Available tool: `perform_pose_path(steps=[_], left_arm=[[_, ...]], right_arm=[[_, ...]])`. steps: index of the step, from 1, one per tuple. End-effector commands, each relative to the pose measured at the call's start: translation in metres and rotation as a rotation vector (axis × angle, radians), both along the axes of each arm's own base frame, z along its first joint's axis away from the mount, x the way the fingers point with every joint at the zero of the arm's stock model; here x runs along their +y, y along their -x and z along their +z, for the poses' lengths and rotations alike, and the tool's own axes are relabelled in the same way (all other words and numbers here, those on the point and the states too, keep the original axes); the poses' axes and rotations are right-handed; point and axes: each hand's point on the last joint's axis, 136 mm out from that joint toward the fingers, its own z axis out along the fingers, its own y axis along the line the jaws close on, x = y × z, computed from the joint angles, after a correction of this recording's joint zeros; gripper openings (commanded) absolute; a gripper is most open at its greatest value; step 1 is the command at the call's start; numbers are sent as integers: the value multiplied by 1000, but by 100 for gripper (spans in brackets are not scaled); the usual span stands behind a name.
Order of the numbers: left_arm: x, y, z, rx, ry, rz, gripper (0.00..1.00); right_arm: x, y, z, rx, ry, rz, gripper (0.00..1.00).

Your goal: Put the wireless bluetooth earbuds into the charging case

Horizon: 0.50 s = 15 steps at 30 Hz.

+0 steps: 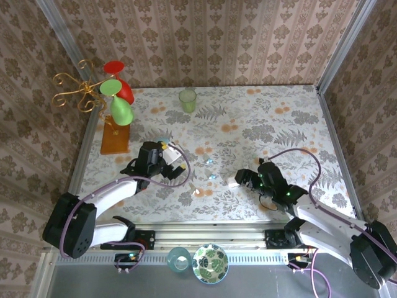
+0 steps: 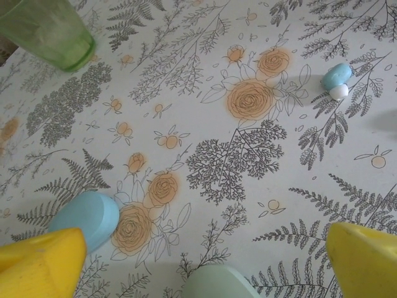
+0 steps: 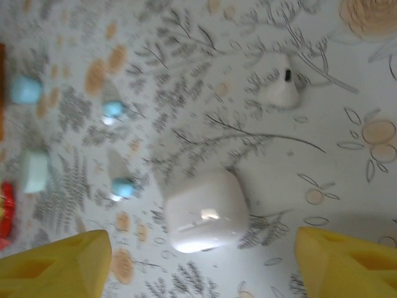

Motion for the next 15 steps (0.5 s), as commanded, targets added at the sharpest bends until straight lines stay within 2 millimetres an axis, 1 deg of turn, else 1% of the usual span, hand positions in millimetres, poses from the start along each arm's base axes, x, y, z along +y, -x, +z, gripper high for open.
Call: perform_pose_path(steps=[1,4,6,11,13,15], left_arm=[[-8,-4,28,-48,47,-8,100],[-12,-3,38,-59,61,-18,100],[-15,-3,43,-69,70,-23,100],[-16,-2,51,-82,99,-16,100],[-16,-1,53,-89,106,-15,100],[-15,1,53,-89,106,-16,100]], right_arm=[[11,-4,-1,30,-67,-32,71],[19,-6,-5,58,-82,-37,66],[28,-8,-8,67,-109,-42,65],[50,-12,-14,105,-131,-18,64],[54,-15,-17,109,-131,-19,61],[54,-18,-20,112,-115,-25,56]])
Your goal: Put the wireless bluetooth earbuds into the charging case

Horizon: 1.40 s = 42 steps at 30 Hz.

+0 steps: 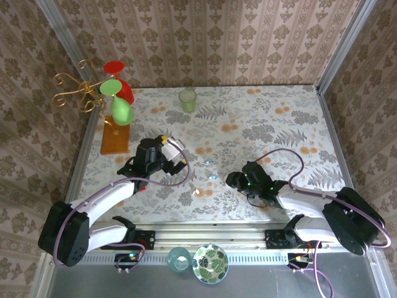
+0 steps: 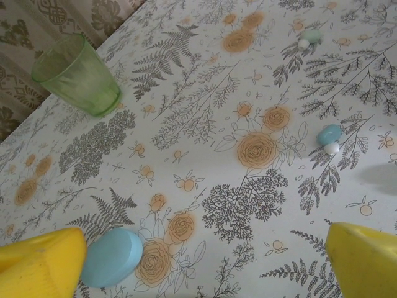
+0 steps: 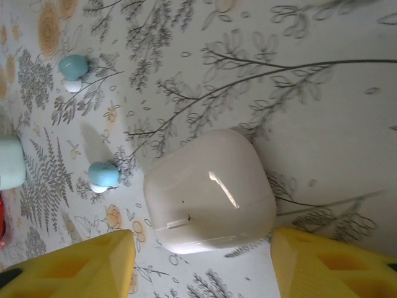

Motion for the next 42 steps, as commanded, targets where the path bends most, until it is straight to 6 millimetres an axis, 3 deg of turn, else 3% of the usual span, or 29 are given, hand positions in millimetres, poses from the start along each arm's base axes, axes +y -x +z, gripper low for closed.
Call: perform_pose_path(steps=[1,5,20,22,24,28,31,36,42], left_arm=[[-3,3,11,-11,36,-2,100],[-5,5,12,-6,57,-6,100],[-7,15,26,10,157,1,100],[-6,16,25,15,167,6,100],[-5,16,24,19,174,12,100],[-5,14,30,0,223,28,100],[-1,10,38,-10,279,52,100],[9,6,44,14,347,86,100],[17,8,42,18,357,105,100]], right_arm=[[10,-17,13,-42,-27,-27,54],[8,-24,9,-53,39,-4,43],[32,-62,-4,-33,133,177,28],[33,-65,-1,-51,154,211,31],[35,-67,11,-109,184,258,42],[25,-64,26,-176,346,288,58],[21,-62,31,-210,474,288,65],[31,-58,27,-209,614,326,66],[46,-60,15,-185,603,331,59]])
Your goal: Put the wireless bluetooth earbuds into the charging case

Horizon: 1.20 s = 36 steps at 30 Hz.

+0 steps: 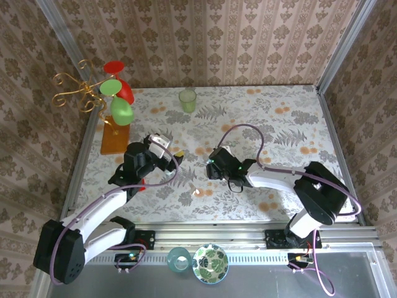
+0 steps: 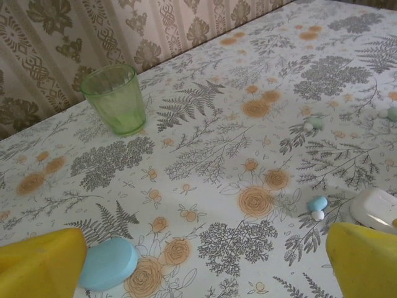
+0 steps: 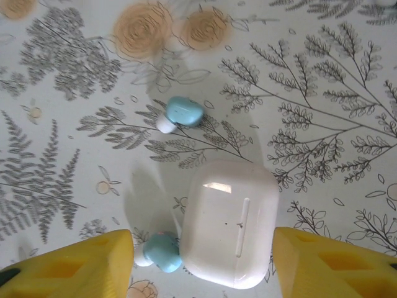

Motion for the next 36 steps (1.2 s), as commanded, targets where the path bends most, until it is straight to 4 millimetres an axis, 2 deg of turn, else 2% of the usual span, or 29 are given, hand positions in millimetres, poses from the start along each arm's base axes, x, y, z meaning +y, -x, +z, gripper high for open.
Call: perform_pose_path(steps=[1,7,15,21,27,36], left_arm=[[0,4,2,11,45,-7,100],[0,4,1,15,50,-8,100],[0,4,0,18,49,-7,100],[-1,4,0,19,53,-7,100],[-2,3,0,24,59,-10,100],[-4,2,6,26,72,-14,100]], right_arm=[[-9,-4,-8,1,70,-39,59],[-15,-5,-18,19,126,-63,53],[-15,-1,-31,55,148,-44,52],[-15,0,-32,58,161,-15,47],[-14,3,-37,74,176,18,53],[-15,4,-39,77,192,39,45]])
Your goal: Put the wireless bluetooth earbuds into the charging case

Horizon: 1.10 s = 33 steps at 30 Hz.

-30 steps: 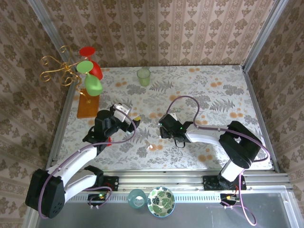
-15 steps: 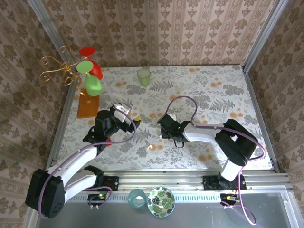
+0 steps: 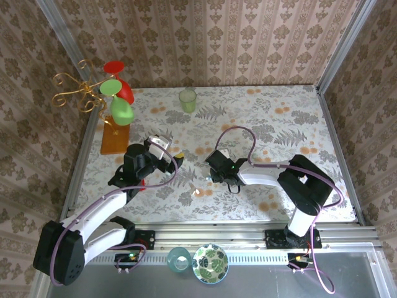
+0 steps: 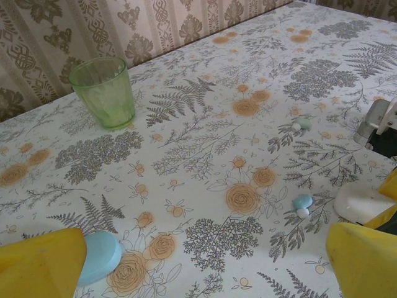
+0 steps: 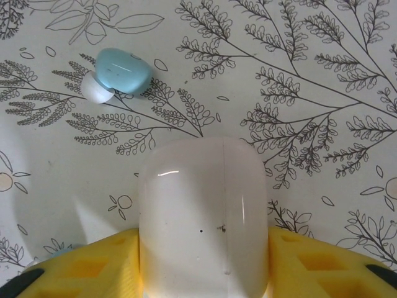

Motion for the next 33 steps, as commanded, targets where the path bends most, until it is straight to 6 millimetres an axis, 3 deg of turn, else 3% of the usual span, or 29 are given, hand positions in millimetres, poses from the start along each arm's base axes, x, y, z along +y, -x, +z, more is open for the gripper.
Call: perform_pose_path(steps=[1,10,14,15,21,26,30,33], left_arm=[[-2,-2,12,-6,41,-2,100],[1,-13,20,182,230,129,100],[-19,0,33,361,341,50,100],[-23,4,36,393,360,28,100],[-46,35,59,584,466,-134,100],[-62,56,71,730,516,-264,86],[-76,64,71,741,530,-339,74],[-84,68,70,752,525,-370,72]], right_arm=[[-3,4,-1,15,34,29,44],[19,1,65,-225,0,374,43],[36,14,94,-360,31,664,43],[37,15,113,-422,27,696,42],[47,21,163,-589,40,845,37],[53,24,190,-652,41,910,37],[59,25,204,-676,24,933,37],[63,24,212,-698,14,937,36]])
